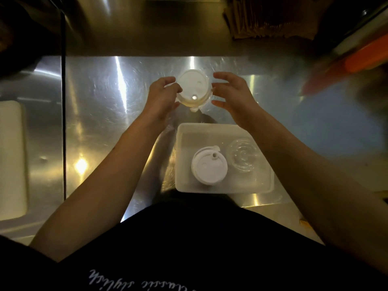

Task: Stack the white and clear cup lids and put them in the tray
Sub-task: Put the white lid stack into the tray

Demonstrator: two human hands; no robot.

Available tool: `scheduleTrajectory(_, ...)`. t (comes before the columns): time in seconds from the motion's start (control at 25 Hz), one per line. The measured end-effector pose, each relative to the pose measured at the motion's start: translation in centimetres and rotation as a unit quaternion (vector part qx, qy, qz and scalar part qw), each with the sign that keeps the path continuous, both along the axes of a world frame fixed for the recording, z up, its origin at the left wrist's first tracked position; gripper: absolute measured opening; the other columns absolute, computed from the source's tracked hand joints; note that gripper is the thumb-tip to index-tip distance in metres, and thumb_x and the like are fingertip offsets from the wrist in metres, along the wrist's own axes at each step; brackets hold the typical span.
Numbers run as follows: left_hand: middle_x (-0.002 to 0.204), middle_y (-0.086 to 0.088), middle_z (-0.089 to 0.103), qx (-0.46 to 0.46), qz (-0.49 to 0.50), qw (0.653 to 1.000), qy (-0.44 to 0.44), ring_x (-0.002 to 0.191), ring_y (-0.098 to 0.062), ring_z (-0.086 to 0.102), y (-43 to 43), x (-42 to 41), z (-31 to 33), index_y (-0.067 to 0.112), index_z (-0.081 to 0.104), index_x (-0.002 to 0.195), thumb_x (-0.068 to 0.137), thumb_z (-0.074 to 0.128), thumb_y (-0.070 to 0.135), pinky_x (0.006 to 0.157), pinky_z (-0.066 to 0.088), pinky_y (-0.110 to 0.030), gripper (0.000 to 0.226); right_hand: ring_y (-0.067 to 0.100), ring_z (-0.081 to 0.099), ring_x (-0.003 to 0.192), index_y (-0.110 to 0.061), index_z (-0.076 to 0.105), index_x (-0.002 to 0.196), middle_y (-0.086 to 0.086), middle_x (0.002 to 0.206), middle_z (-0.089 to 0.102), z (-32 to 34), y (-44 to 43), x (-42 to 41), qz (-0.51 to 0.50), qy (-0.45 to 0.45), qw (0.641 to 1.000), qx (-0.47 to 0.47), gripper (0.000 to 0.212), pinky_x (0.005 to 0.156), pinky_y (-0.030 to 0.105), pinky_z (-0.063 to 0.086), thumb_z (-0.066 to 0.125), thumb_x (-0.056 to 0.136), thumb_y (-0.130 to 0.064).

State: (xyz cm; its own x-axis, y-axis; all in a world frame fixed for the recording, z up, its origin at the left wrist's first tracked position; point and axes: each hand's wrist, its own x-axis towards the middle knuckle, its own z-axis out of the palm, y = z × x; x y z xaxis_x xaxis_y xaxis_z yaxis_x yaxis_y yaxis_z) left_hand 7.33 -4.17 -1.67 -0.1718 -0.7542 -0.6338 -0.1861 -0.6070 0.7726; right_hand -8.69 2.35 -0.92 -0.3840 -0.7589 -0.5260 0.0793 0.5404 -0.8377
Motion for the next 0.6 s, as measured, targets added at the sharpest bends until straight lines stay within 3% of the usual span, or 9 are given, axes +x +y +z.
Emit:
scheduleTrajectory(0.16,0.137,-0.010,0.054,-0.007,-0.008,1.000,0.009,0.124,-0.026,0.054,2.4,0.3,1.1,0.014,0.054,0.132,0.090,0.055,0.010,0.105,0.049,-0.041,0.043,0.007,0.064,0.090,-0.014,0.053,0.133,-0.006,0.096,0.063,1.0,2.8,0.6,0.005,0.036,0.999,-0.020,0.040,0.067,0.013,0.054,0.055,0.093,-0.007)
scheduleTrajectory(0.4,0.137,-0.009,0.054,-0.040,0.025,0.999,0.007,0.122,-0.025,0.055,6.8,0.2,2.4,0.016,0.054,0.133,0.090,0.055,0.011,0.102,0.051,-0.040,0.044,0.020,0.061,0.111,-0.014,0.055,0.133,0.007,0.119,0.064,2.1,6.4,0.2,0.029,0.037,0.997,-0.053,0.042,0.094,0.034,0.055,0.054,0.092,-0.005)
scheduleTrajectory(0.6,0.136,-0.010,0.056,-0.056,0.085,0.995,0.014,0.122,-0.025,0.056,10.8,-0.1,3.2,0.015,0.056,0.130,0.086,0.056,0.011,0.083,0.054,-0.029,0.044,0.024,0.062,0.114,-0.016,0.057,0.130,0.012,0.124,0.064,2.4,9.7,-0.7,0.069,0.018,0.995,-0.067,0.042,0.098,0.042,0.055,0.056,0.089,-0.006)
